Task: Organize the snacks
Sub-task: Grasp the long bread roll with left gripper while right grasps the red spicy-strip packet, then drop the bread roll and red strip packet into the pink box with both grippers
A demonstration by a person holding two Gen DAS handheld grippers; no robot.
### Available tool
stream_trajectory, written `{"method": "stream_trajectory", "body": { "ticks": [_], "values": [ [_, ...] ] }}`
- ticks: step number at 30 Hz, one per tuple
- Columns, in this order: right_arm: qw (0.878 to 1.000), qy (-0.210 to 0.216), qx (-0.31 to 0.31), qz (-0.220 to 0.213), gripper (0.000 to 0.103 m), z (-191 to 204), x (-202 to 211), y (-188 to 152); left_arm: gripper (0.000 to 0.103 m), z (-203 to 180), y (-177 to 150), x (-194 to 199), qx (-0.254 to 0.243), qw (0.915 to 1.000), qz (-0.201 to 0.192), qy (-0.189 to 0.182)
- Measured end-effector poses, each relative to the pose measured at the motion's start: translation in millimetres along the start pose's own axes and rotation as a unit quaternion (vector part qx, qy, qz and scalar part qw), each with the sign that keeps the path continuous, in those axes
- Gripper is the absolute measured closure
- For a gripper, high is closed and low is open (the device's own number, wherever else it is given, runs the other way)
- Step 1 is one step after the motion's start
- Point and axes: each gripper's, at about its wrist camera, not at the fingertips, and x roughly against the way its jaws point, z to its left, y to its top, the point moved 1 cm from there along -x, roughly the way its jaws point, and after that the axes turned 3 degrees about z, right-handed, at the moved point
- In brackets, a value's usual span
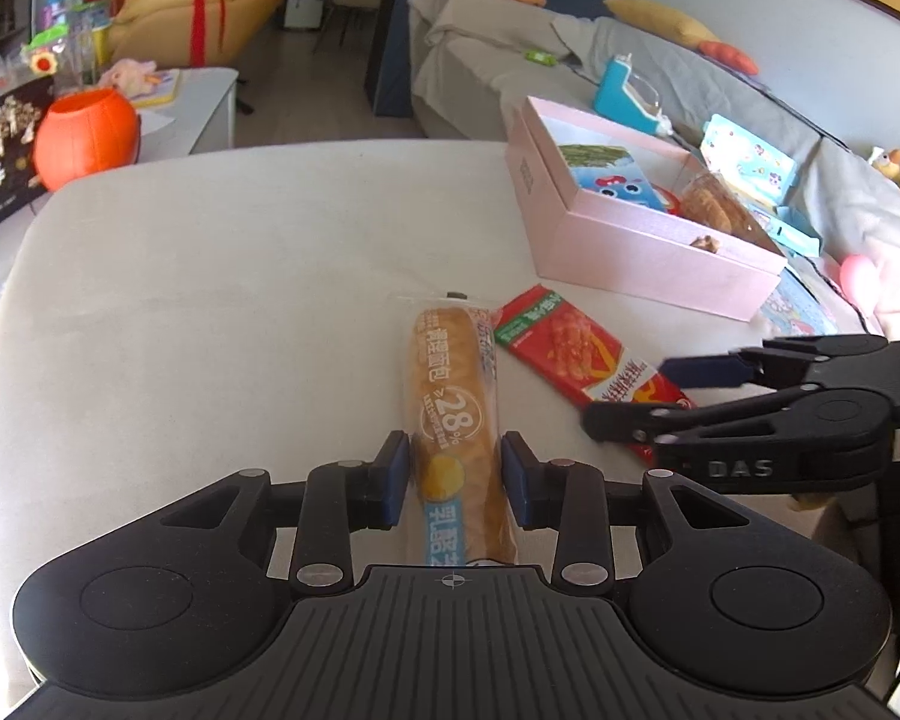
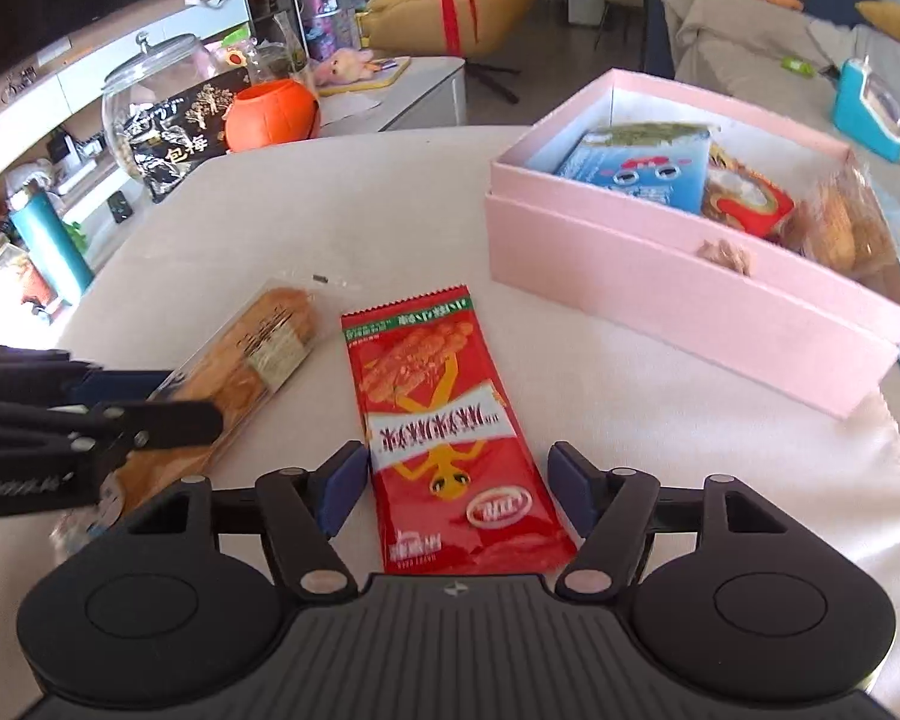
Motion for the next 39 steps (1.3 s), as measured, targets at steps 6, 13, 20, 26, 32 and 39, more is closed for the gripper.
{"method": "stream_trajectory", "body": {
  "ticks": [6, 13, 20, 26, 32, 39],
  "values": [
    [1.0, -0.012, 0.025, -0.006, 0.044, 7, -6, 7, 0.063, -6, 4, -10, -0.007, 0.9998, 0.012, 0.015],
    [1.0, -0.021, 0.007, -0.007, 0.049, -24, 23, -24, 0.059, -12, 12, -21, -0.011, 0.9997, 0.006, 0.022],
    [0.999, -0.031, -0.031, -0.011, 0.048, -52, 41, -46, 0.051, -27, 17, -28, -0.043, 0.9984, 0.016, 0.035],
    [0.999, -0.043, -0.023, -0.021, 0.044, -49, 35, -46, 0.065, -53, 0, -20, -0.101, 0.9944, 0.033, 0.004],
    [0.999, -0.046, -0.019, -0.023, 0.042, -50, 32, -42, 0.064, -60, -11, -17, -0.106, 0.9938, 0.029, -0.009],
    [0.999, -0.034, -0.027, -0.002, 0.056, -54, 42, -39, 0.064, -56, -11, -15, -0.101, 0.9944, 0.028, -0.015]
  ]
}}
